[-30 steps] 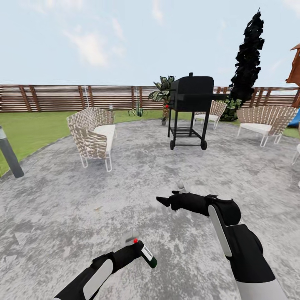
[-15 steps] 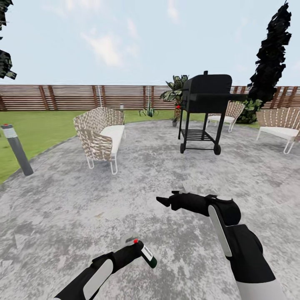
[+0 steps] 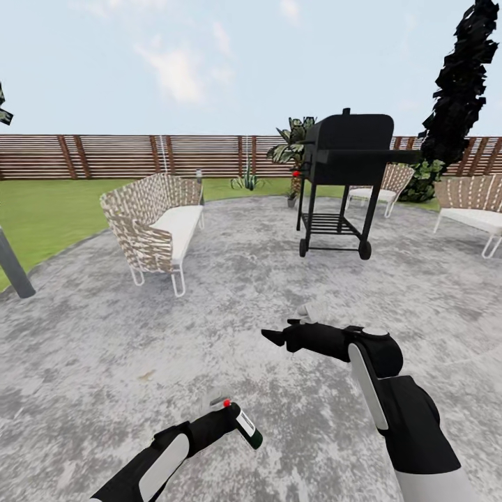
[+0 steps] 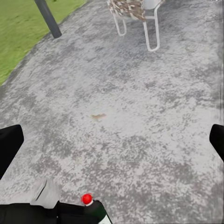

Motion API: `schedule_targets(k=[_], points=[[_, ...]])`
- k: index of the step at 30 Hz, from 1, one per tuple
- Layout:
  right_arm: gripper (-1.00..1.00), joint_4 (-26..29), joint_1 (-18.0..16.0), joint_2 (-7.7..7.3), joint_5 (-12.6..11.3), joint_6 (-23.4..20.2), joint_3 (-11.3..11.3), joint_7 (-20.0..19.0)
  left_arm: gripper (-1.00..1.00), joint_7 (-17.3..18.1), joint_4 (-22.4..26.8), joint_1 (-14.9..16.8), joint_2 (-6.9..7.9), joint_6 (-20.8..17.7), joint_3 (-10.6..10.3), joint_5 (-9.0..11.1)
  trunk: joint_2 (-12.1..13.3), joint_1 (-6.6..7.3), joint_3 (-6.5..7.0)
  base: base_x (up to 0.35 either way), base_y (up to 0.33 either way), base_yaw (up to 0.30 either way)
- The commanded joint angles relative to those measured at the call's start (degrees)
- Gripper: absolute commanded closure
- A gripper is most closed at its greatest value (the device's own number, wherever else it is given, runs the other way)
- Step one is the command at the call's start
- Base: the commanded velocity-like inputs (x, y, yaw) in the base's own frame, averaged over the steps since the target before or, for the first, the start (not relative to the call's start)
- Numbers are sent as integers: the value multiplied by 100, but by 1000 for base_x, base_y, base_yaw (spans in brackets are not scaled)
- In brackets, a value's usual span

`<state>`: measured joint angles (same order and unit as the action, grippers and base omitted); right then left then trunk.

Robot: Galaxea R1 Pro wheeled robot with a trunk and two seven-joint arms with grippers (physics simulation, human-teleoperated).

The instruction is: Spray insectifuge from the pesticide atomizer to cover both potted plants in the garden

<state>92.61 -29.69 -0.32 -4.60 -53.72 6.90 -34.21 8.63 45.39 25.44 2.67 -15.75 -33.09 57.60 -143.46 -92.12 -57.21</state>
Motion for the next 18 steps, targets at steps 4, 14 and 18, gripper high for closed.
schedule_targets(k=[4, 14, 18], points=[[-100, 3, -2, -3, -43, -40, 3, 27, 100, -2, 5, 4, 5, -16, -13, 44, -2, -2, -6, 324, -168, 96], [-100, 3, -2, -1, -41, -33, -4, 31, 100, 6, 5, 4, 5, -16, -13, 49, -2, -2, -6, 330, -84, 89], [-100, 3, -2, -3, -41, -33, -10, 29, 100, 0, 5, 4, 5, -16, -13, 50, -2, -2, -6, 337, -4, 4]])
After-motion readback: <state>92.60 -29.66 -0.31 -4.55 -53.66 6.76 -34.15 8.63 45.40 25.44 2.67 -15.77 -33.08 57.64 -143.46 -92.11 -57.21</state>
